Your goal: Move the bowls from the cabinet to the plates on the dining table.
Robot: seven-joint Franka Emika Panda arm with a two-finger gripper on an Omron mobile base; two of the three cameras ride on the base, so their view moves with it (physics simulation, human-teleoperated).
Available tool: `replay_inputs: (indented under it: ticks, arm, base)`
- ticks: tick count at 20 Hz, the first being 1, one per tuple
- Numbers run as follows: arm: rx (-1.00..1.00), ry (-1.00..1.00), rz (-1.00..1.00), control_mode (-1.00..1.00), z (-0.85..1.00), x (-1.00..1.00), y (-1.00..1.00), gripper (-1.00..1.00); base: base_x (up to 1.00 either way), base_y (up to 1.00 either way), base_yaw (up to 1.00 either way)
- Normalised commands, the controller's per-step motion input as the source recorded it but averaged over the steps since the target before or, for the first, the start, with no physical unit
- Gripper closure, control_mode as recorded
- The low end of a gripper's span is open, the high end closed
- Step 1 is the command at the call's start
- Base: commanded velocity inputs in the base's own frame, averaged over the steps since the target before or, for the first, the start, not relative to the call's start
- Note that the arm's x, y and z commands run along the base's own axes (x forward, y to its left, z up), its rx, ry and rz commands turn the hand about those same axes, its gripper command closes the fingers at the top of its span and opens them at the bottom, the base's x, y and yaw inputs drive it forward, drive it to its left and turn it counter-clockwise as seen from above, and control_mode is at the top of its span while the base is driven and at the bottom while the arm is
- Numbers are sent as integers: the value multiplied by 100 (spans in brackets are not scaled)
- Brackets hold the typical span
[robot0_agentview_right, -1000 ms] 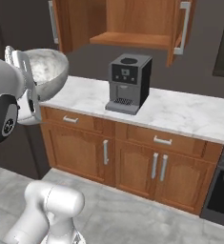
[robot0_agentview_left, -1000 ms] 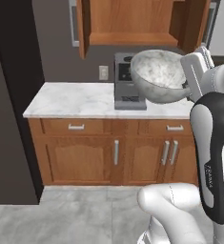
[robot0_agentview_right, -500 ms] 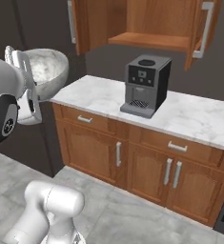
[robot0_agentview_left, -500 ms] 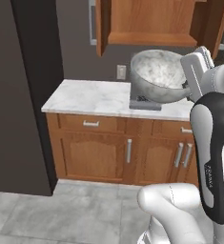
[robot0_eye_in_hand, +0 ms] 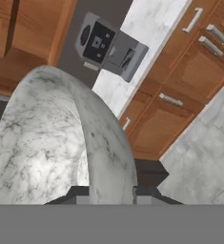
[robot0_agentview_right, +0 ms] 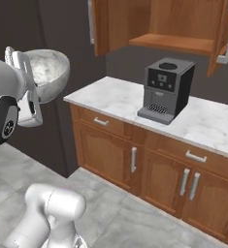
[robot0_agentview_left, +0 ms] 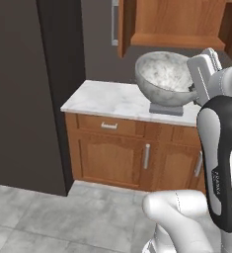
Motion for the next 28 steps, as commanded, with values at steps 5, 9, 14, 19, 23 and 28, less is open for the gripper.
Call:
replay_inputs:
  ticks: [5,9,14,19,23,28]
  arm:
    - [0,0,0,100,0,0,0,100]
    - [0,0,0,100,0,0,0,100]
    - [0,0,0,100,0,0,0,100]
    - [0,0,0,100,0,0,0,100]
    - [0,0,0,100,0,0,0,100]
    - [0,0,0,100,0,0,0,100]
  base:
    - [0,0,25]
    - [0,0,25]
    - [0,0,25]
    - [-1,0,25]
    - [0,0,25]
    - [0,0,25]
